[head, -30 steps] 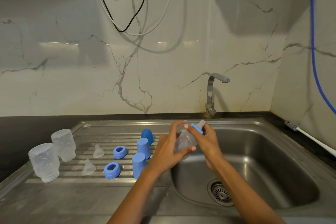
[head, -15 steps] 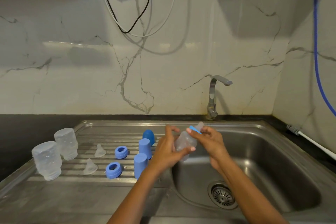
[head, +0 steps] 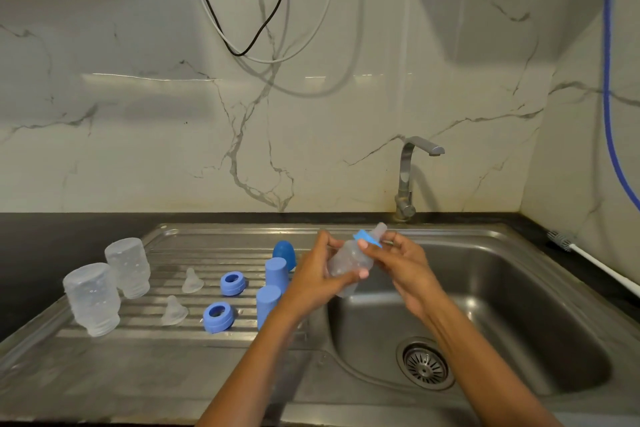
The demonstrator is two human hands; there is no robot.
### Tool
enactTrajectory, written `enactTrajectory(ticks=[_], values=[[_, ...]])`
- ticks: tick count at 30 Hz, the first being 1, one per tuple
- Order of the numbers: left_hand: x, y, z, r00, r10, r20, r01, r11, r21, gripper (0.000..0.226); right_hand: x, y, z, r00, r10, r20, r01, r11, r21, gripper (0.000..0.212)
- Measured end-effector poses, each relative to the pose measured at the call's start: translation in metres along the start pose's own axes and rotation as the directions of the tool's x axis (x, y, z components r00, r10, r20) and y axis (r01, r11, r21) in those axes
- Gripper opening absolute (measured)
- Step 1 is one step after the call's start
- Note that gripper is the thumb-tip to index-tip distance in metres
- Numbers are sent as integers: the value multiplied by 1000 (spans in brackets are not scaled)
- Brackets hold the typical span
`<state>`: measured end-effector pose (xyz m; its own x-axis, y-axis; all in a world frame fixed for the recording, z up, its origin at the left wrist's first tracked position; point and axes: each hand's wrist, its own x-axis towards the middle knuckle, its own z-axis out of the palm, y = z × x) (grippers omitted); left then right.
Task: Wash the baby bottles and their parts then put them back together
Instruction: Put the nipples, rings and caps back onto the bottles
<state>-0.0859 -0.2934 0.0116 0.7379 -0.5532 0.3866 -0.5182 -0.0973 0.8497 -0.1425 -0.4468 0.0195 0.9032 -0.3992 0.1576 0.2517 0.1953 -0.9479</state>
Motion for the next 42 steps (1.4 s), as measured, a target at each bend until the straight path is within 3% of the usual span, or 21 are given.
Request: enactTrajectory(ticks=[2, 3, 6, 8, 10, 12, 15, 16, 18, 19, 21, 23, 25, 27, 29, 31, 32, 35, 39, 42], values=[[1, -2, 5, 998, 65, -17, -63, 992, 111, 48, -1, 8, 7, 989, -1, -150, -6, 999, -51, 49], [2, 0, 4, 999, 37, -3, -37, 998, 56, 46, 1, 7, 9, 988, -17, -156, 1, 995, -99, 50], [-1, 8, -5, 989, -125, 76, 139, 963, -232, 46, 5, -3, 4, 996, -1, 86, 3, 1000, -31, 55], [0, 9, -15, 979, -173, 107, 194, 950, -246, 51, 6, -10, -2, 959, 29, 282, -60, 993, 101, 55], [0, 7, -21, 971, -195, 139, 222, 951, -216, 53, 5, -11, -7, 930, 21, 367, -63, 993, 103, 54], [-1, 6, -16, 982, -156, 111, 175, 966, -191, 52, 1, -3, -5, 959, -23, 283, 10, 999, 45, 46], [-1, -1, 1, 995, 83, -54, -67, 965, 253, 51, -5, 14, 11, 994, -73, -79, 73, 997, 0, 27], [-1, -2, 5, 989, 125, -73, -99, 951, 294, 51, -5, 17, 16, 982, -70, -175, 72, 997, 4, 26], [1, 1, 7, 998, 53, -39, -49, 995, 89, 47, -2, 13, 16, 974, -56, -220, 45, 997, -57, 33], [1, 2, 6, 1000, -25, 9, 25, 999, -39, 45, 0, 9, 14, 986, -46, -158, 29, 994, -106, 38], [1, 6, -3, 987, -136, 86, 150, 973, -176, 48, 4, 0, 5, 994, 15, 104, -10, 999, -51, 49], [3, 6, -16, 975, -188, 118, 212, 949, -233, 53, 5, -9, -3, 943, 47, 329, -95, 987, 130, 54], [3, 5, -21, 970, -189, 154, 230, 922, -311, 52, 5, -12, -9, 897, 5, 442, -90, 981, 171, 54], [2, 6, -15, 980, -162, 118, 190, 937, -292, 50, 2, -8, -7, 932, -18, 362, -29, 992, 123, 54], [0, 3, -2, 996, -90, -9, 88, 989, -117, 48, -1, 4, 0, 995, -40, 89, 39, 999, 4, 45], [0, -1, 5, 998, -15, -67, 16, 1000, 19, 48, -3, 13, 6, 994, -74, -74, 70, 996, -57, 37], [1, 1, 4, 998, -28, -49, 27, 1000, -11, 47, -3, 12, 6, 993, -71, -90, 67, 996, -51, 39], [2, 7, -7, 984, -170, 60, 180, 949, -257, 49, 3, -3, -3, 994, -22, 104, 21, 1000, 15, 54], [2, 6, -22, 954, -221, 204, 287, 874, -392, 55, 4, -7, -12, 916, 12, 401, -89, 980, 175, 49], [1, 7, -20, 955, -216, 203, 271, 914, -301, 54, 2, -5, -12, 925, 20, 378, -82, 985, 149, 49]])
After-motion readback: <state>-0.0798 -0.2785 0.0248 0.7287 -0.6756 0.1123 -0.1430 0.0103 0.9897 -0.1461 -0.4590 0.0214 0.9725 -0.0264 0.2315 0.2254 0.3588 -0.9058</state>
